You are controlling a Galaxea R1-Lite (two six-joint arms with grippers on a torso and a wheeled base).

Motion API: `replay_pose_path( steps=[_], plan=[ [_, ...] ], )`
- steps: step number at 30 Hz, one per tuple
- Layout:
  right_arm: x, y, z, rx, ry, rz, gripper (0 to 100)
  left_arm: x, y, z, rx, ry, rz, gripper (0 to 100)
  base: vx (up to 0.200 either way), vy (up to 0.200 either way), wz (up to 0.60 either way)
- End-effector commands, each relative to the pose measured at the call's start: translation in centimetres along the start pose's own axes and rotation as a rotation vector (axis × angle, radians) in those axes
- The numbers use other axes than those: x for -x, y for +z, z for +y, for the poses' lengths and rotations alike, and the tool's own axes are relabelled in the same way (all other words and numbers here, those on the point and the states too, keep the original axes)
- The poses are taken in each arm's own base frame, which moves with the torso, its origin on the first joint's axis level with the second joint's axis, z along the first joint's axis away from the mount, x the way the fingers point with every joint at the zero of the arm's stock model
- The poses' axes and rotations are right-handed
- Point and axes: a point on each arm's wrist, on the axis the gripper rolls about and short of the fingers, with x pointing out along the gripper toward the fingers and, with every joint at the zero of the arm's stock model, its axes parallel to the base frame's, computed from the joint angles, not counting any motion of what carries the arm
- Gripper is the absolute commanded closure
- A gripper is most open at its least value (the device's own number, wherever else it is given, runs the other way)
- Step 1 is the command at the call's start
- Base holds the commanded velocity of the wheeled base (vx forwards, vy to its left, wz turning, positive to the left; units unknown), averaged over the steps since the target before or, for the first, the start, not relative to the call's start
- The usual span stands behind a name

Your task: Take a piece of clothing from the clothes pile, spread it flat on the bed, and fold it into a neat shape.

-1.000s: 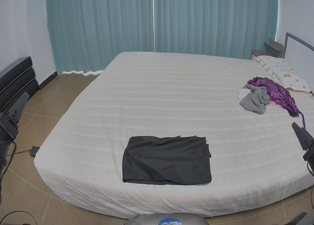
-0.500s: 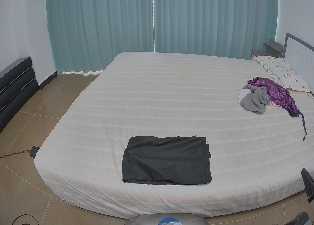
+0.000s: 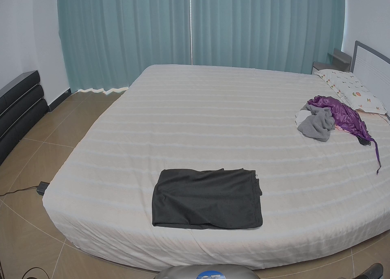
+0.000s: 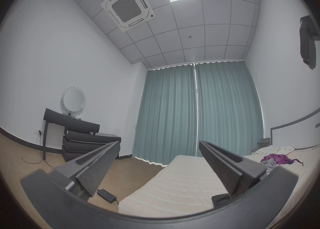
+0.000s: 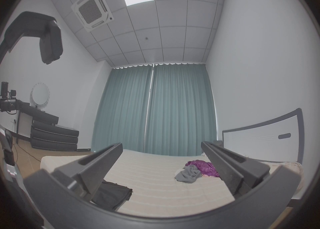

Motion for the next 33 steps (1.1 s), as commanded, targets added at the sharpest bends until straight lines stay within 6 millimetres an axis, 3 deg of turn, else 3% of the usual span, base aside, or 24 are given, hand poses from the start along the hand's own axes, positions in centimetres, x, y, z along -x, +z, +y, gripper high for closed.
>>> replay_pose_path(
  steps=[1,10,18,22,33],
  plan=[
    [0.0,-4.2,0.4,0.012,0.035,0.029,0,0.3,-3.4,-0.2,-0.013,-0.061,0.053,0,0.000,0.000,0.00],
    [0.6,-7.3,0.5,-0.003,-0.009,0.340,0,0.5,-5.0,-0.5,-0.047,-0.246,0.205,0,0.000,0.000,0.00],
    [0.7,-7.5,0.4,-0.066,-0.067,0.368,0,1.4,-7.5,-0.4,-0.080,-0.286,0.462,0,0.000,0.000,0.00],
    [0.8,-7.7,0.4,-0.078,-0.075,0.386,0,1.4,-7.4,-0.6,-0.001,-0.371,0.468,0,0.000,0.000,0.00],
    [0.9,-8.0,0.5,-0.057,-0.016,0.411,0,1.4,-7.5,-0.6,0.005,-0.390,0.475,0,0.000,0.000,0.00]
  ],
)
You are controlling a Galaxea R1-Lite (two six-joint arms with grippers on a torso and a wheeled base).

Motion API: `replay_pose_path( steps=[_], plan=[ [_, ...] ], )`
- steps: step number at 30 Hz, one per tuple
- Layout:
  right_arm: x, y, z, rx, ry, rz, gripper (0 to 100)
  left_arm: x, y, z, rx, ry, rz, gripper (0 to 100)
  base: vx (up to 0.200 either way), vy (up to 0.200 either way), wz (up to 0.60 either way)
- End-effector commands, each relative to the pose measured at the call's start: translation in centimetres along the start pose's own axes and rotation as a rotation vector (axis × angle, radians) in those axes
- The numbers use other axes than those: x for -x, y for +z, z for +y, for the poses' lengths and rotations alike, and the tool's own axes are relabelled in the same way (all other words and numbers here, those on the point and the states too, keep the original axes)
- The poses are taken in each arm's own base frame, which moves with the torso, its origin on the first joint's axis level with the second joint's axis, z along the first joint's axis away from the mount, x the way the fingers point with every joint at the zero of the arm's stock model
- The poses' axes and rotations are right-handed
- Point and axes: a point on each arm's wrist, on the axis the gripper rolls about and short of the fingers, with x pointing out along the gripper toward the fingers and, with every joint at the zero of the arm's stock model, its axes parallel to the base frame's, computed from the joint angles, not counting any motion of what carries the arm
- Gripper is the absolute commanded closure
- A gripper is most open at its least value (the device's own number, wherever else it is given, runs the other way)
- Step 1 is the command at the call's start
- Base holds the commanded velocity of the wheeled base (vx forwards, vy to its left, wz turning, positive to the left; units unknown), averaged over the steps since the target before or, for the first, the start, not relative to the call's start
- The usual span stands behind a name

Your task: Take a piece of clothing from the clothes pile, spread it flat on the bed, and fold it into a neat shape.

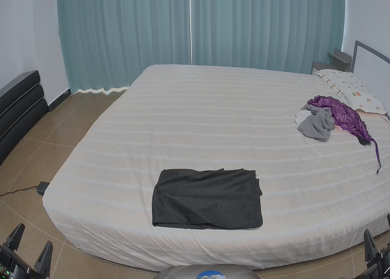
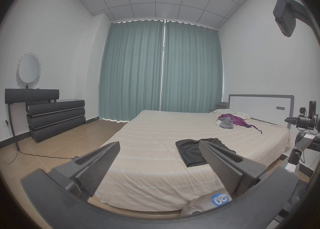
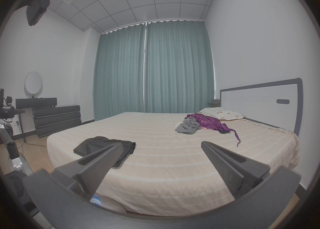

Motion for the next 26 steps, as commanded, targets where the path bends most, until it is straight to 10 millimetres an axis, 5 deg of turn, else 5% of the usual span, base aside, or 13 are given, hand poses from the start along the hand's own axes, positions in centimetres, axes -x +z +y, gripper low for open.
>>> replay_pose_path(
  steps=[1,10,15,26],
  plan=[
    [-0.04,-0.48,0.00,-0.001,0.004,0.004,0,-0.18,-0.49,0.03,0.003,0.001,0.027,0,0.000,0.000,0.00],
    [-0.04,-0.48,0.01,-0.002,0.001,0.004,0,0.13,-0.75,0.21,-0.035,0.196,0.005,0,0.000,0.000,0.00],
    [-0.04,-0.48,0.01,-0.001,0.003,0.004,0,0.55,-1.43,-0.20,-0.073,0.047,0.004,0,0.000,0.000,0.00],
    [-0.04,-0.48,0.00,-0.004,0.004,0.004,0,0.55,-1.41,-0.19,-0.072,0.055,0.002,0,0.000,0.000,0.00]
  ],
)
